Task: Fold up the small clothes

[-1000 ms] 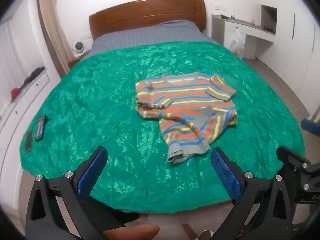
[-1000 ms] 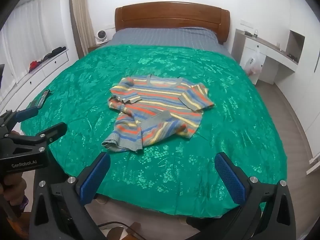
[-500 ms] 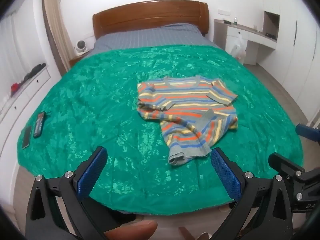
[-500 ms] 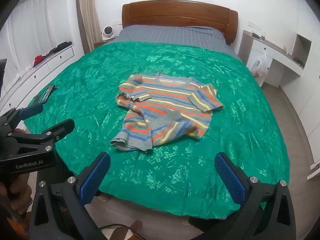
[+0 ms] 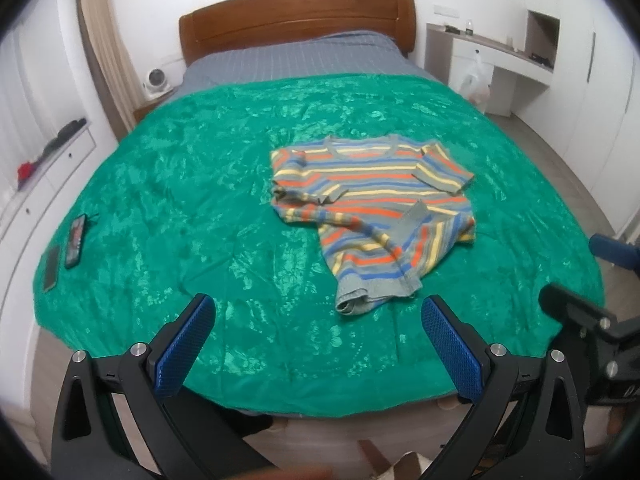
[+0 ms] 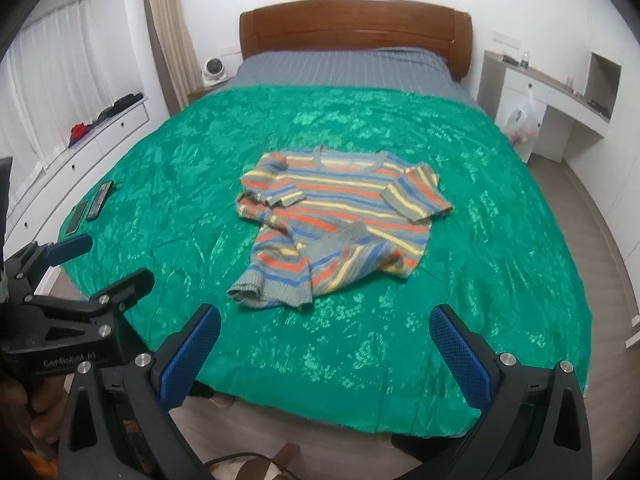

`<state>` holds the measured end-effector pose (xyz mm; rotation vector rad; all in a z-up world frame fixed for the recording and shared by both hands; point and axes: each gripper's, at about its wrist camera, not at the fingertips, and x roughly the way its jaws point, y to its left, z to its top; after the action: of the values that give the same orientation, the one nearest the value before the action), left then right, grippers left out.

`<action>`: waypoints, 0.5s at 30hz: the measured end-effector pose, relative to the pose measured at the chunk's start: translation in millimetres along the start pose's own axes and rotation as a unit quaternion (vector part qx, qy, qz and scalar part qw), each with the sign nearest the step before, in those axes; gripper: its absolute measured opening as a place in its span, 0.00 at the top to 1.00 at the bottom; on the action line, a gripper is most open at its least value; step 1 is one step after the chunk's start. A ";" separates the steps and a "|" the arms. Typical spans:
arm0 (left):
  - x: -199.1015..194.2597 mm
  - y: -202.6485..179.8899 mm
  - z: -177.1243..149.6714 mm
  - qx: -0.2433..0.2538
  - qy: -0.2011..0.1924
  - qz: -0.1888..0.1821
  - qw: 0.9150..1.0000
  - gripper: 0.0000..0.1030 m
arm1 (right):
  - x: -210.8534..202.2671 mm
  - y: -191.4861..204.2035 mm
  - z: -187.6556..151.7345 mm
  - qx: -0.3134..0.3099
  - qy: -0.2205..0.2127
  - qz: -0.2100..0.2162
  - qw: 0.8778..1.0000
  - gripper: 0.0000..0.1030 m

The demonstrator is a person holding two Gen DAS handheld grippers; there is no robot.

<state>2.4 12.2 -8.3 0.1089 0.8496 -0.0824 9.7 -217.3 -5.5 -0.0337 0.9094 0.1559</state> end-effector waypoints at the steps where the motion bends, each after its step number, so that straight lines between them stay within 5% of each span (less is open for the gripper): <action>1: -0.5 0.9 -0.6 -0.001 -0.001 0.000 1.000 0.00 | 0.0 1.8 -0.9 -0.005 0.001 -0.001 1.000 0.00; 15: -1.3 4.9 -2.9 -0.014 0.001 -0.014 1.000 0.00 | 5.2 8.7 -7.0 -0.006 0.006 0.009 1.000 0.00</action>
<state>-0.1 17.5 -8.9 0.0713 0.8547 -0.0962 6.0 -208.7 -13.6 -0.0380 0.9215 0.1784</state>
